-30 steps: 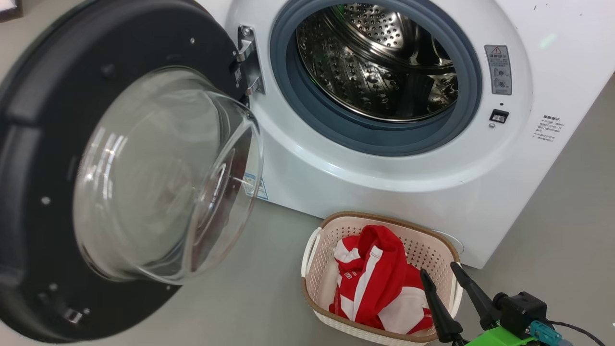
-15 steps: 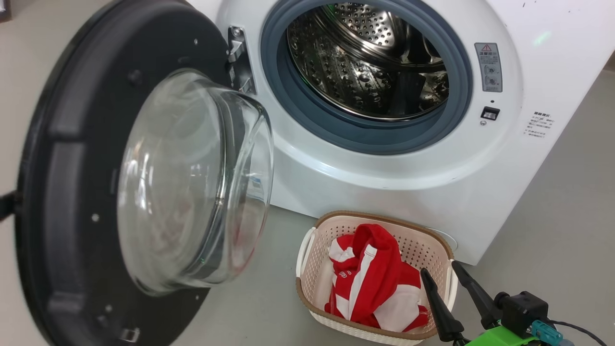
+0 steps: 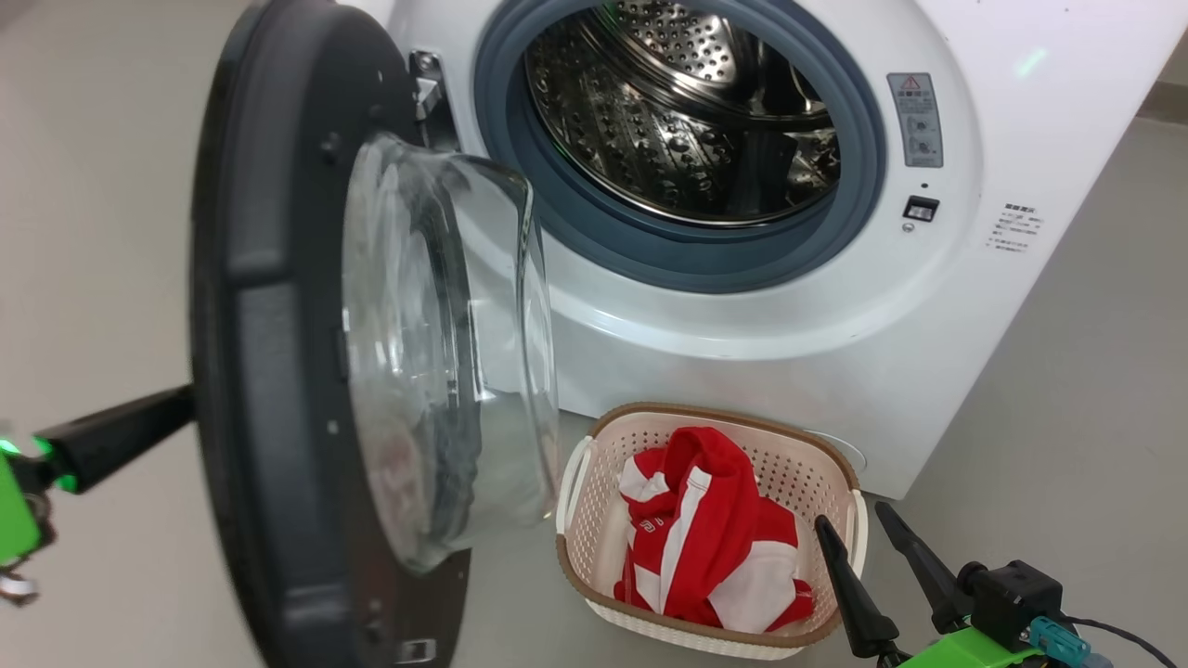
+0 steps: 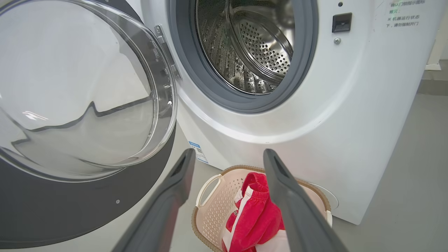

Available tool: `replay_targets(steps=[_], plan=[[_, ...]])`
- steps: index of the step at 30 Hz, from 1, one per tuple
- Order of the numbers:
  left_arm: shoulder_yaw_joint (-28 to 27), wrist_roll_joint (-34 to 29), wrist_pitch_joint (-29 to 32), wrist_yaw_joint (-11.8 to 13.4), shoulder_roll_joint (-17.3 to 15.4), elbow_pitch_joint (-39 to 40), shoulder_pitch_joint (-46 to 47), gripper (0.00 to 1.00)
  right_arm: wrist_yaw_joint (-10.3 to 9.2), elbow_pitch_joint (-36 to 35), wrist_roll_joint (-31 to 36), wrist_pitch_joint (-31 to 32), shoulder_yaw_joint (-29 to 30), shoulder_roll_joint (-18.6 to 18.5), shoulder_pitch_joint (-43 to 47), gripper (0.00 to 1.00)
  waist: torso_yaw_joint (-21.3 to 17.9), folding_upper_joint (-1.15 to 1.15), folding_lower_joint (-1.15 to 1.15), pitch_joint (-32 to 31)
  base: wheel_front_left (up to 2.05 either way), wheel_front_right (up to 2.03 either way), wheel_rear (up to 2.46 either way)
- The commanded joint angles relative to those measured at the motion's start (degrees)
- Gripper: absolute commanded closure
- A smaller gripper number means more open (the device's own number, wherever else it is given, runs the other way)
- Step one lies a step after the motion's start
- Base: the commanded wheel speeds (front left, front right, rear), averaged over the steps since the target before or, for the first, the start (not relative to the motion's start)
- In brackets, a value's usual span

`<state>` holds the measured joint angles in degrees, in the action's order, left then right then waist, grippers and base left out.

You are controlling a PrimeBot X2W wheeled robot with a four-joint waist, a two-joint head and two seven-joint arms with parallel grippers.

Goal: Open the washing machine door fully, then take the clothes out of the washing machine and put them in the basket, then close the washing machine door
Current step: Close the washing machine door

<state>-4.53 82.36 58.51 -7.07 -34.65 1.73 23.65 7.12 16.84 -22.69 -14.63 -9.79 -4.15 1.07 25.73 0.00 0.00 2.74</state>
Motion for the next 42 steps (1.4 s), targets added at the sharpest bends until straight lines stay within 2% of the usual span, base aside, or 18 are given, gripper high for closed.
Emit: replay_targets(steps=[1, 14, 25, 33, 38, 40, 42], plan=[[-1.1, 0.9, -0.6, -0.4, -1.6, 2.9, 2.2, 1.00, 0.36, -1.6, 0.5, -0.4, -1.0, -0.6, -1.5, 0.00, -0.6, 0.00, 0.00, 0.4, 0.00, 0.00, 0.00], [8.7, 0.0, -9.0, -0.4, 3.2, 5.8, 7.4, 1.00, 0.36, -1.8, 0.8, -0.4, -0.7, -1.1, -2.3, 0.00, -2.4, 0.00, 0.00, 0.9, 0.00, 0.00, 0.00], [10.6, -1.7, -14.9, -0.4, 0.7, 2.4, 4.4, 1.00, 0.36, -1.9, 0.7, -0.4, -0.5, -0.9, -1.4, 0.00, -2.8, 0.00, 0.00, -0.7, 0.00, 0.00, 0.00], [10.4, -4.7, -24.2, -0.4, 0.8, -2.4, -2.3, 0.97, 0.36, -1.8, 0.5, -0.4, -0.7, -0.6, -0.1, 0.00, -1.9, 0.00, 0.00, -2.7, 0.00, 0.00, 0.00], [10.9, -5.5, -30.5, -0.4, 1.9, -5.2, -6.6, 0.86, 0.36, -1.6, 0.4, -0.4, -1.1, -0.4, 0.4, 0.00, -1.3, 0.00, 0.00, -3.8, 0.00, 0.00, 0.00], [11.0, -5.4, -32.9, -0.4, 2.3, -6.2, -8.3, 0.68, 0.36, -1.6, 0.3, -0.4, -1.3, -0.4, 0.6, 0.00, -1.2, 0.00, 0.00, -4.2, 0.00, 0.00, 0.00], [11.0, -5.0, -35.2, -0.4, 2.8, -7.3, -9.9, 0.57, 0.36, -1.6, 0.3, -0.4, -1.4, -0.4, 0.7, 0.00, -1.0, 0.00, 0.00, -4.5, 0.00, 0.00, 0.00]])
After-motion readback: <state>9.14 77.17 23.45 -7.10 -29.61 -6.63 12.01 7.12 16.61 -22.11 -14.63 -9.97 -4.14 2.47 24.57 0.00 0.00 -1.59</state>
